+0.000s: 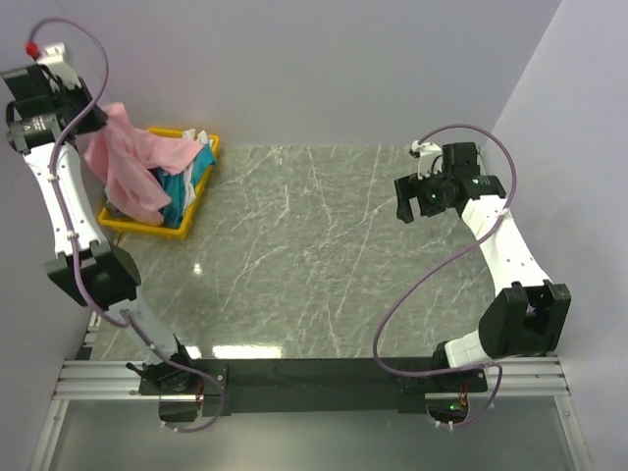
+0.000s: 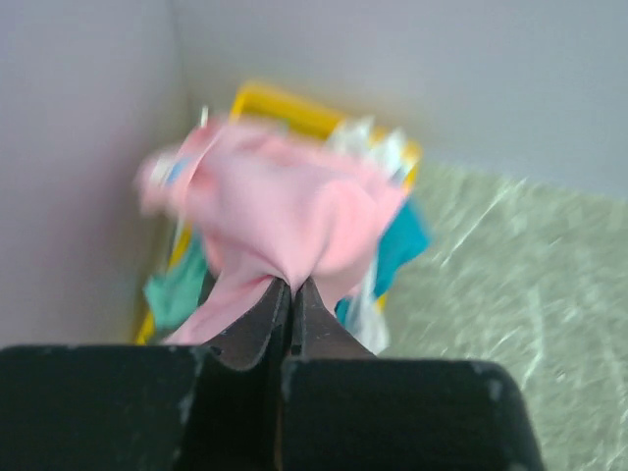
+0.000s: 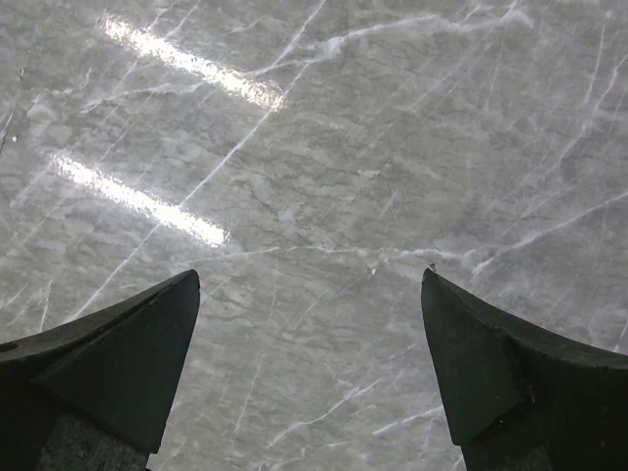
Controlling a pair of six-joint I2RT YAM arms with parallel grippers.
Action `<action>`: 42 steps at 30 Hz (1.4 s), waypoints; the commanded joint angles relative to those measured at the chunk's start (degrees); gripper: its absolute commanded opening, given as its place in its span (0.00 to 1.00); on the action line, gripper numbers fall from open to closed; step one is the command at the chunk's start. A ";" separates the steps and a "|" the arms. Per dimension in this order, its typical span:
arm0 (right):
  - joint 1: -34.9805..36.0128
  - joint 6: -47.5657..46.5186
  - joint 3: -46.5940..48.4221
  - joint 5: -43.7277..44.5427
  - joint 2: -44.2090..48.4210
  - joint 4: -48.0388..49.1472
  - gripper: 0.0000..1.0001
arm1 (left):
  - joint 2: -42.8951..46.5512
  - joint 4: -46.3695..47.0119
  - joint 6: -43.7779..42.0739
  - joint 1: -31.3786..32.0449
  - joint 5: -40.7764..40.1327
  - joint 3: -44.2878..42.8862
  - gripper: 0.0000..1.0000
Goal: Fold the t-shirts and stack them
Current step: Grab the tshirt from the pile, then move the tshirt to the center of the board
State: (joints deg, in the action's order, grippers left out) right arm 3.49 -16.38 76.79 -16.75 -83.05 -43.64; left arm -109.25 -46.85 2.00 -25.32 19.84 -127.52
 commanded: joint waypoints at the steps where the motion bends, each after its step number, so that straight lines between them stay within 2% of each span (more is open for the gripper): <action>1: -0.41 -0.32 2.39 0.67 2.36 1.10 1.00 | 7.12 9.14 2.13 2.72 5.74 -4.74 0.00; 5: -1.72 0.03 4.06 0.67 2.54 1.01 1.00 | 12.11 14.40 -1.37 10.71 1.89 -6.60 0.00; 6: -1.90 0.03 4.85 0.50 2.62 0.84 1.00 | 13.00 15.11 -5.65 13.08 0.92 -6.42 0.00; 7: -2.17 0.12 5.12 0.58 2.63 0.83 1.00 | 13.97 15.90 -7.69 18.24 -1.27 -6.07 0.00; 9: -2.69 0.38 5.82 0.76 2.97 0.83 1.00 | 16.96 18.27 -12.43 23.80 -3.30 -3.36 0.00; 10: -2.96 0.65 5.91 0.84 3.24 1.10 1.00 | 17.92 19.07 -13.50 29.31 -4.01 -2.13 0.00; 12: -3.14 1.09 5.91 1.37 3.68 1.89 1.00 | 20.13 20.91 -16.05 34.52 -5.33 1.13 0.00; 13: -4.61 1.44 6.00 1.46 4.12 2.06 1.00 | 20.57 21.18 -16.58 39.51 -5.94 1.83 0.00; 16: -6.38 2.40 5.47 2.07 5.26 3.47 1.00 | 20.22 20.31 -15.89 46.82 -5.95 2.63 0.00; 19: -8.75 2.93 5.12 1.64 5.70 4.00 1.00 | 19.08 19.61 -11.77 49.92 -2.27 4.56 0.00; 21: -9.81 2.32 5.38 0.67 5.18 2.86 1.00 | 18.81 19.69 -7.30 49.93 0.72 9.82 0.00; 24: -11.30 1.01 5.21 -0.91 4.82 0.40 1.00 | 17.76 17.24 -5.44 49.93 2.58 19.22 0.00; 27: -11.57 -1.71 3.28 -2.40 5.35 -1.27 1.00 | 15.83 13.20 -6.91 48.88 5.19 29.24 0.01; 28: -11.57 -3.55 2.93 -2.93 5.61 -2.06 1.00 | 15.39 12.93 -6.75 46.87 5.65 32.05 0.07; 29: -11.57 -4.44 2.05 -3.37 5.70 -3.54 1.00 | 14.51 13.19 -6.05 45.20 6.09 37.64 0.29; 31: -11.57 -6.54 0.91 -4.34 5.88 -5.05 1.00 | 13.20 13.11 -4.81 38.29 10.81 41.64 0.44; 32: -11.66 -7.08 -0.14 -4.78 5.88 -6.45 1.00 | 11.36 12.32 -4.90 36.33 11.36 42.70 0.66; 33: -11.57 -7.69 -0.94 -5.30 5.96 -6.98 1.00 | 10.47 9.35 -6.55 33.09 11.63 42.36 0.70; 36: -10.79 -8.49 -3.93 -6.62 6.49 -8.22 0.96 | 10.37 7.30 -11.55 30.60 13.12 41.57 0.73; 37: -9.56 -8.40 -5.24 -6.45 6.49 -8.48 0.92 | 11.68 6.08 -12.97 30.86 13.12 42.26 0.73; 40: -4.48 -8.40 -7.35 -4.09 5.53 -8.40 0.84 | 12.92 2.83 -16.67 33.92 12.51 44.20 0.71; 42: -1.23 -7.62 -9.55 -1.45 4.83 -6.12 0.82 | 14.32 2.03 -17.64 36.90 11.02 47.88 0.69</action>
State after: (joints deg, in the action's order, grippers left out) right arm -2.63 -23.51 69.04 -20.47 -78.63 -50.68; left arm -99.83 -41.21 -10.41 5.72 28.38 -82.61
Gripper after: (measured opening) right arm 0.835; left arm 0.696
